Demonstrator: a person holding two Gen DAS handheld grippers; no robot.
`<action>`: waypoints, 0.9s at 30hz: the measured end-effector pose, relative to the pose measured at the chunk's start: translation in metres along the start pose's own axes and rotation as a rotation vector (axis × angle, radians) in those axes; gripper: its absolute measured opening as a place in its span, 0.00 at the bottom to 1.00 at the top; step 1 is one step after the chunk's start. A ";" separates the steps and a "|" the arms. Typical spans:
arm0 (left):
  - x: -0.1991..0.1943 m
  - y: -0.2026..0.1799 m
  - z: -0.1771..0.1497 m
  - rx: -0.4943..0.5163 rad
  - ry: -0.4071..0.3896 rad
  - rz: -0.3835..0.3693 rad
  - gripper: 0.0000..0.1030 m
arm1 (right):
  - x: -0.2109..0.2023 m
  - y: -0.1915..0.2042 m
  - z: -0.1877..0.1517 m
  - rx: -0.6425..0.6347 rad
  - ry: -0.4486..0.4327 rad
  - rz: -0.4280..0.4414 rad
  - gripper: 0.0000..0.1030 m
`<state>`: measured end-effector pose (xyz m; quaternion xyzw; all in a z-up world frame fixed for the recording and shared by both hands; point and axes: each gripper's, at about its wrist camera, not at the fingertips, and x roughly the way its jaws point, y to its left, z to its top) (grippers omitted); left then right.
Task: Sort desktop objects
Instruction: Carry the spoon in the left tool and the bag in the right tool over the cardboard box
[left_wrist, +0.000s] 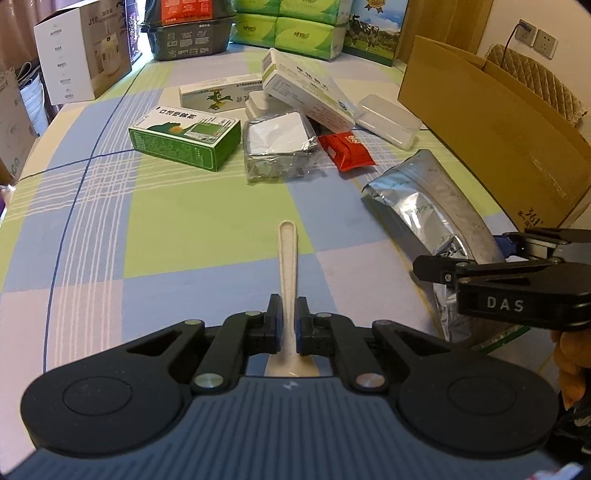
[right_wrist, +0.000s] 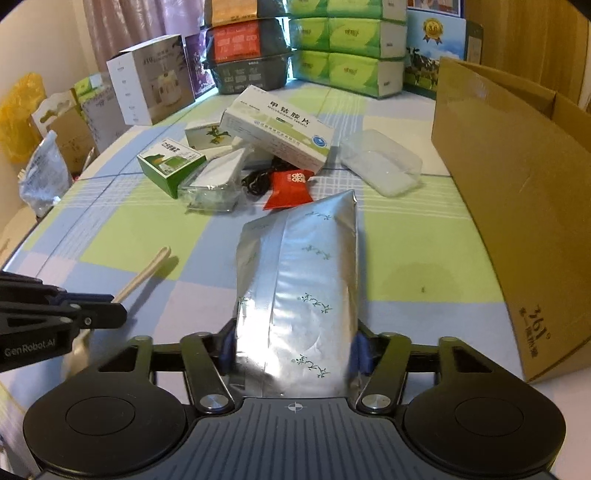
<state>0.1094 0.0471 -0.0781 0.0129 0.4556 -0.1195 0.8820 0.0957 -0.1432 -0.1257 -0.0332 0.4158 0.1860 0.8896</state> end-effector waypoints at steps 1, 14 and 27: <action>0.000 0.000 0.000 0.000 -0.002 -0.001 0.04 | -0.001 0.000 0.000 0.005 -0.002 0.002 0.51; -0.015 -0.014 0.009 -0.014 -0.036 -0.049 0.04 | -0.027 -0.007 -0.001 0.002 -0.079 -0.022 0.49; -0.069 -0.060 0.021 -0.104 -0.107 -0.108 0.04 | -0.125 -0.032 0.016 0.047 -0.201 -0.036 0.49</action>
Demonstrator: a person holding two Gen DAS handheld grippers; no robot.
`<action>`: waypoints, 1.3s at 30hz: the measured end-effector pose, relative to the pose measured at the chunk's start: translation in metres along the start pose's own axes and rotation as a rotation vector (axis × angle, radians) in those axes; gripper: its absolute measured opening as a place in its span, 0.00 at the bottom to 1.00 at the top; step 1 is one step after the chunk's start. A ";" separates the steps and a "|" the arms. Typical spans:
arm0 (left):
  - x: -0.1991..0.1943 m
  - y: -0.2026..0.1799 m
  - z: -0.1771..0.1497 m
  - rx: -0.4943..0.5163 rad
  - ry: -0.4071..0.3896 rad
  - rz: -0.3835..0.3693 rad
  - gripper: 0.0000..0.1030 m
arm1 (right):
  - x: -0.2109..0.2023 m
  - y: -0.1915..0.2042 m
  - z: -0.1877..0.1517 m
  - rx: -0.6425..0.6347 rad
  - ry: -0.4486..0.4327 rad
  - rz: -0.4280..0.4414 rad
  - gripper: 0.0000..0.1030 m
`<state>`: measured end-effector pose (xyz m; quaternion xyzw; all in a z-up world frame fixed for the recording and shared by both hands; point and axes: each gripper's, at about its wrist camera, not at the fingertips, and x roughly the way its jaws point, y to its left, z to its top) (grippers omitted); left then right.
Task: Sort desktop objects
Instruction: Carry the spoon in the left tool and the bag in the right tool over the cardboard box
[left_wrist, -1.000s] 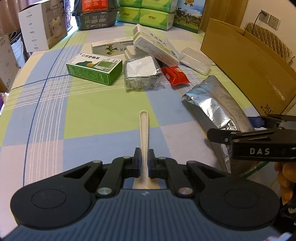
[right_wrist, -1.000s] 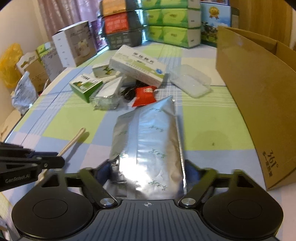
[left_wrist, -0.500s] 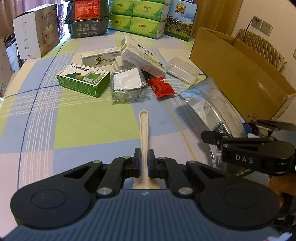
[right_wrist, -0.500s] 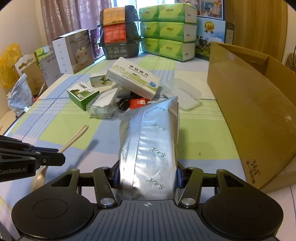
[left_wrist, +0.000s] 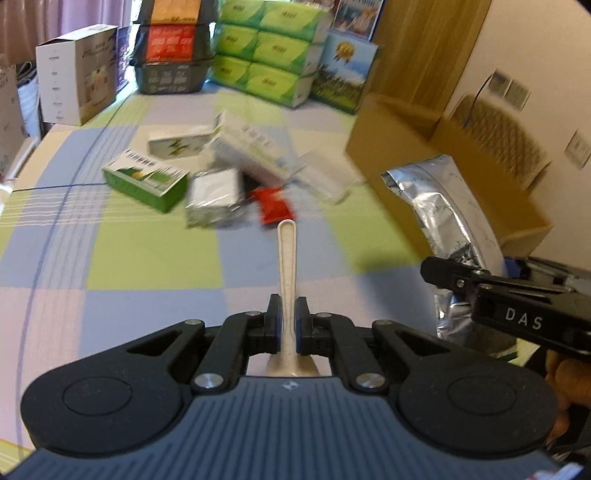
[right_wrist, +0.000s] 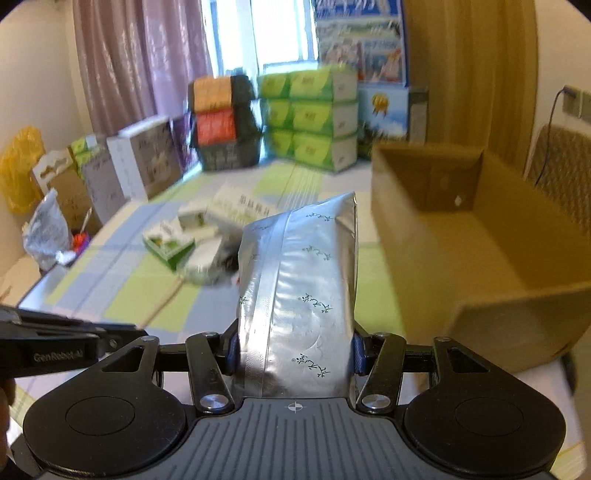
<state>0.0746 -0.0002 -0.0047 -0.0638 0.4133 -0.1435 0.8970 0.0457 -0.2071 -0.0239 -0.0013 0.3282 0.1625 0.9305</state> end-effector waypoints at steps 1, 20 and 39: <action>-0.003 -0.008 0.006 0.000 -0.007 -0.011 0.04 | -0.010 -0.005 0.008 0.004 -0.018 -0.001 0.49; 0.041 -0.178 0.119 0.146 -0.056 -0.179 0.04 | -0.042 -0.178 0.080 0.067 -0.046 -0.171 0.49; 0.131 -0.205 0.136 0.091 0.023 -0.238 0.18 | 0.009 -0.227 0.084 0.104 0.010 -0.188 0.49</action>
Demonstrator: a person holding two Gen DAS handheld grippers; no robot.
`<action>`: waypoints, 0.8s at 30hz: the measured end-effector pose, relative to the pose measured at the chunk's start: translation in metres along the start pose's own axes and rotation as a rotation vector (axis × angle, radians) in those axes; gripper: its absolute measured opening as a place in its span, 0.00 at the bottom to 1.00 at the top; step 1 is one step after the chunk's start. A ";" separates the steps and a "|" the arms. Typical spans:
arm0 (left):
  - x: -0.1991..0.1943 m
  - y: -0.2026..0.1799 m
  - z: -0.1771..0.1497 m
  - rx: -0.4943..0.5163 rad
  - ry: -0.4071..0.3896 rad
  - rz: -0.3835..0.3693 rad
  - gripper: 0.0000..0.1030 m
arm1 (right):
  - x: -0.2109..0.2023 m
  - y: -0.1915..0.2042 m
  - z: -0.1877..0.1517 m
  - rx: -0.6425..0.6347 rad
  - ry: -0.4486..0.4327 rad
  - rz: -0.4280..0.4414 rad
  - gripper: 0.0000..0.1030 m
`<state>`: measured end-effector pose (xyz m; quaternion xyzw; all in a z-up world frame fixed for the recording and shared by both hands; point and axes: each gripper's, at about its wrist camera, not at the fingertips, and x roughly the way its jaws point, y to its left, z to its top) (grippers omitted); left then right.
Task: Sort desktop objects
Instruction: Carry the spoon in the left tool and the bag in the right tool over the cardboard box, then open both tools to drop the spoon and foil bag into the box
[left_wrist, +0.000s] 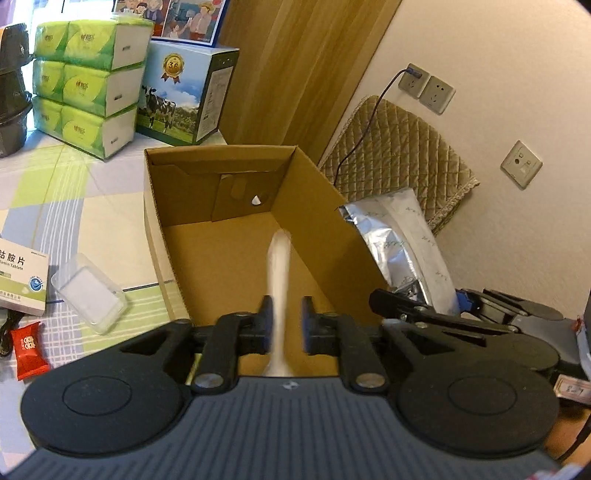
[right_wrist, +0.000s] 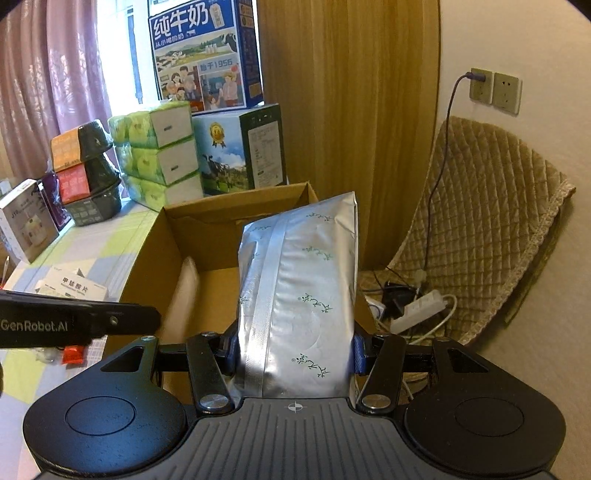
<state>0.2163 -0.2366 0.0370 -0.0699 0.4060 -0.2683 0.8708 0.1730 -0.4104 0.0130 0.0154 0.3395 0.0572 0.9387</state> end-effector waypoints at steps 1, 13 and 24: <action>-0.001 0.001 -0.001 0.000 -0.004 0.002 0.18 | 0.000 0.001 0.000 -0.002 0.000 0.002 0.49; -0.034 0.020 -0.016 -0.009 -0.033 0.056 0.24 | 0.001 0.007 -0.002 -0.008 -0.037 0.023 0.73; -0.076 0.034 -0.036 -0.016 -0.063 0.102 0.31 | -0.047 0.012 -0.009 0.065 -0.088 0.033 0.74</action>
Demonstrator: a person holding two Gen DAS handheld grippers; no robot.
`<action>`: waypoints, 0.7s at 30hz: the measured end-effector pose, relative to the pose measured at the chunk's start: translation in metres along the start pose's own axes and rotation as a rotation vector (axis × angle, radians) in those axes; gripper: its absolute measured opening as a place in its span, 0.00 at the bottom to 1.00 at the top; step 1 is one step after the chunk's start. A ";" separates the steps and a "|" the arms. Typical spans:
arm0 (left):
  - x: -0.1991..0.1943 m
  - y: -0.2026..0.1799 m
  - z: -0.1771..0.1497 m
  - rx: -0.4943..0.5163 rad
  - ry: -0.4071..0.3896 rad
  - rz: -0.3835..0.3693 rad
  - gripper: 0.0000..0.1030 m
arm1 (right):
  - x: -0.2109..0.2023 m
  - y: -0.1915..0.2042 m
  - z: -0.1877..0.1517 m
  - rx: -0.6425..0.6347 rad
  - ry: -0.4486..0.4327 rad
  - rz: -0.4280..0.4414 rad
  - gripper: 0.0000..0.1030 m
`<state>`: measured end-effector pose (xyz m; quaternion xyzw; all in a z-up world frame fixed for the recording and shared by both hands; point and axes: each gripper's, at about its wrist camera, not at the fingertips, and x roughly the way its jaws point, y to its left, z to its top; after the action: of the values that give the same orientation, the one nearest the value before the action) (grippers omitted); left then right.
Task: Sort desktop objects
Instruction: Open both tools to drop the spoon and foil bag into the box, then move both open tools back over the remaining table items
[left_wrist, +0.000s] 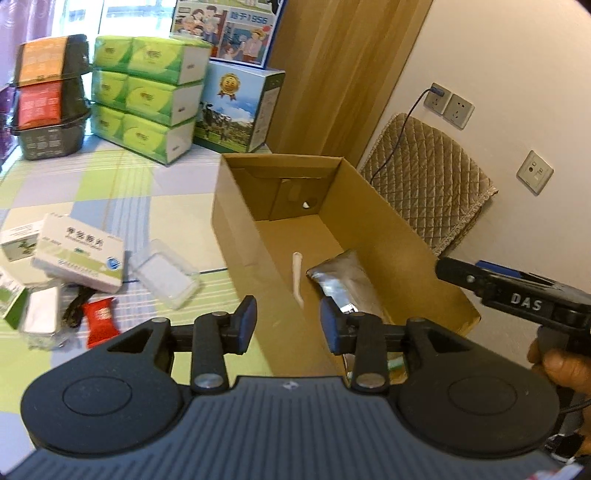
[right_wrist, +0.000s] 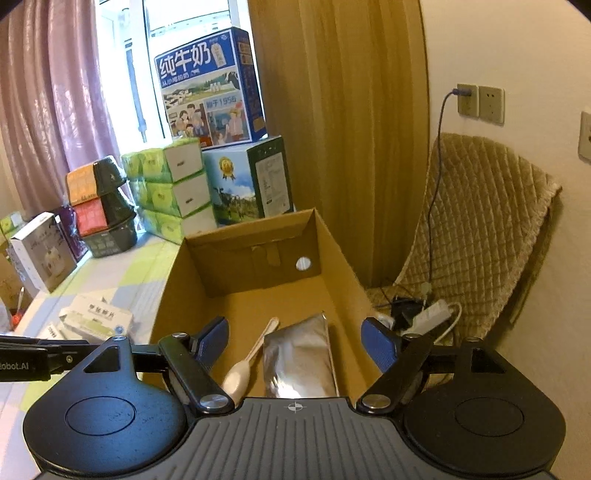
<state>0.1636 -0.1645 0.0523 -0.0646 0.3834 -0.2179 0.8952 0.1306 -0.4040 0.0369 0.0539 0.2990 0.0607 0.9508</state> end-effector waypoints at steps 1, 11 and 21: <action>-0.004 0.002 -0.003 -0.001 -0.002 0.007 0.32 | -0.005 0.003 -0.003 -0.001 0.002 0.006 0.75; -0.062 0.057 -0.038 -0.045 -0.026 0.141 0.49 | -0.039 0.058 -0.021 -0.019 -0.020 0.104 0.76; -0.112 0.131 -0.063 -0.101 -0.049 0.295 0.63 | -0.040 0.140 -0.035 -0.092 -0.012 0.235 0.76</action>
<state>0.0946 0.0060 0.0452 -0.0579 0.3772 -0.0631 0.9222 0.0663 -0.2691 0.0504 0.0450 0.2818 0.1852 0.9404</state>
